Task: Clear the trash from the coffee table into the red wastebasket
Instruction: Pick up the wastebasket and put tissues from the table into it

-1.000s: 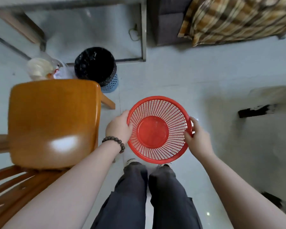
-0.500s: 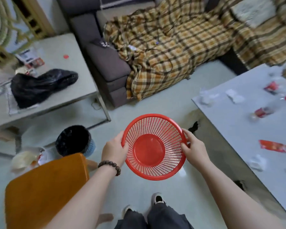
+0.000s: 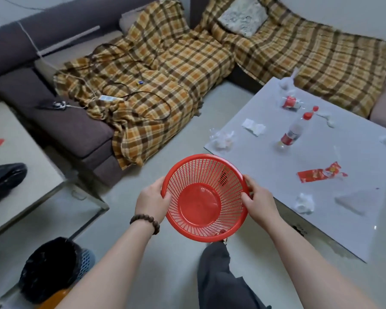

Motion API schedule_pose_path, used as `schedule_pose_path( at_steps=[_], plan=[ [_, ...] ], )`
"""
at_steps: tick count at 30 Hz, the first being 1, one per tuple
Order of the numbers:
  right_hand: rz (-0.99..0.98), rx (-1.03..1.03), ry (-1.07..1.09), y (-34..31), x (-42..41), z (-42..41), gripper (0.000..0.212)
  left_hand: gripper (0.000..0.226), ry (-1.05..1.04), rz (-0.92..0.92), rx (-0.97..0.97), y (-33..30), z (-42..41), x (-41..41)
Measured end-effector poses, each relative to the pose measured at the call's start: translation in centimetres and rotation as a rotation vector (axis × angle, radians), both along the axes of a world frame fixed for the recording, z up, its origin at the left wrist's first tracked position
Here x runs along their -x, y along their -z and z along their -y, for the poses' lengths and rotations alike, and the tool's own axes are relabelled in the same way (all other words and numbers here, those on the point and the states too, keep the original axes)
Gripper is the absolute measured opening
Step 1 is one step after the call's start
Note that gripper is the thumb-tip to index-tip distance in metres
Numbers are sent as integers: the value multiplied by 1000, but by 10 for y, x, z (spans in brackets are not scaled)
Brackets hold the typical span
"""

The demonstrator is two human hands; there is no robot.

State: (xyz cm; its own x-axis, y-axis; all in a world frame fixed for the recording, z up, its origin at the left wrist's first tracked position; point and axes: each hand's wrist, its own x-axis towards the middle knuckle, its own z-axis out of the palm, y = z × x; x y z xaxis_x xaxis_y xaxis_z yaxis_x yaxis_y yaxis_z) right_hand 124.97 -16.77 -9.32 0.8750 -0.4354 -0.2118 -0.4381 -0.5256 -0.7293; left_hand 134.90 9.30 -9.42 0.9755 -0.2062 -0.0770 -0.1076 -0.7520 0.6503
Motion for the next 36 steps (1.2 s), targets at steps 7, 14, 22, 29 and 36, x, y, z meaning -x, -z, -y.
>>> schedule_pose_path(
  at_steps=[7, 14, 22, 29, 36],
  plan=[
    [47, -19, 29, 11, -111, 90, 51, 23, 31, 25, 29, -9, 91, -113],
    [31, -39, 1, 15, -205, 148, 50, 25, 0, 17, -10, -19, 143, -202],
    [-6, -135, -14, 31, -283, 162, 46, 22, -37, -31, -51, -16, 164, -278],
    [-81, -212, 69, 58, -343, 157, 45, 10, 17, -65, -82, 3, 176, -361],
    [-300, -243, 254, 93, -372, 156, 65, 6, 121, -107, -182, 27, 187, -443]
  ],
)
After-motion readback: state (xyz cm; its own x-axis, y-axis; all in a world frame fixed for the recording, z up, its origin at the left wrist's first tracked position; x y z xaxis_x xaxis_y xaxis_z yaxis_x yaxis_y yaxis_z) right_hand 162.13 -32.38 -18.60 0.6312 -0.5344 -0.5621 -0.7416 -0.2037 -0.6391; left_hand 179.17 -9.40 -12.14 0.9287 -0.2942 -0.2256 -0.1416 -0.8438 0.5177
